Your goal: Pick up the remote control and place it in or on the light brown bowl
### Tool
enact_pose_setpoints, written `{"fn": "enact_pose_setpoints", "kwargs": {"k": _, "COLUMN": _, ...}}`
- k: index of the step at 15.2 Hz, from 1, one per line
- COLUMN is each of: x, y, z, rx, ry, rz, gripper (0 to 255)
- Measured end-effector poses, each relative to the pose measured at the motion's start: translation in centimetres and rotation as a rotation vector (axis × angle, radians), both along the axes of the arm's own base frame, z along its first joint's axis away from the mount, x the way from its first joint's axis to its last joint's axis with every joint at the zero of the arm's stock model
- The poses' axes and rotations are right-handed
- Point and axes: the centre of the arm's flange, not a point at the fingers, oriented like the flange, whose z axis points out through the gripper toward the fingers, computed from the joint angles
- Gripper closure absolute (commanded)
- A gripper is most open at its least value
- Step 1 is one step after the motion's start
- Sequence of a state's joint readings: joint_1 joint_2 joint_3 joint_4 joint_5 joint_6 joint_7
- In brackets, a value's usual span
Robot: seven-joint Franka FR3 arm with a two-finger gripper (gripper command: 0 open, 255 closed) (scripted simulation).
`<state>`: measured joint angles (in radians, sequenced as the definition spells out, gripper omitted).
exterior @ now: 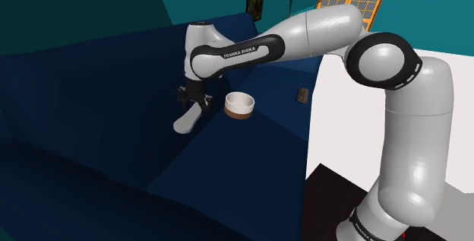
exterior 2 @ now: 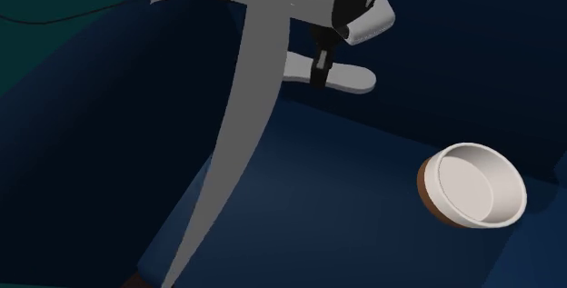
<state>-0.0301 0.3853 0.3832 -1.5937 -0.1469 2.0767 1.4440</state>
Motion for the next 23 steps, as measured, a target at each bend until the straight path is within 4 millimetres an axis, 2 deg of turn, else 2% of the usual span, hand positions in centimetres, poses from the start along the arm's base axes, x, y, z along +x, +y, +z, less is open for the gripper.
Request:
{"fn": "enact_pose_setpoints", "kwargs": {"k": 16, "x": 5.3, "y": -19.9, "z": 0.8, "rx": 0.000, "ry": 0.001, "rz": -0.001, "gripper": 255}}
{"fn": "enact_pose_setpoints", "kwargs": {"k": 19, "x": 6.3, "y": -23.9, "z": 0.3, "rx": 0.000, "ry": 0.001, "rz": -0.001, "gripper": 255}}
{"fn": "enact_pose_setpoints", "kwargs": {"k": 23, "x": 7.5, "y": -29.2, "z": 1.2, "rx": 0.000, "ry": 0.001, "rz": -0.001, "gripper": 255}}
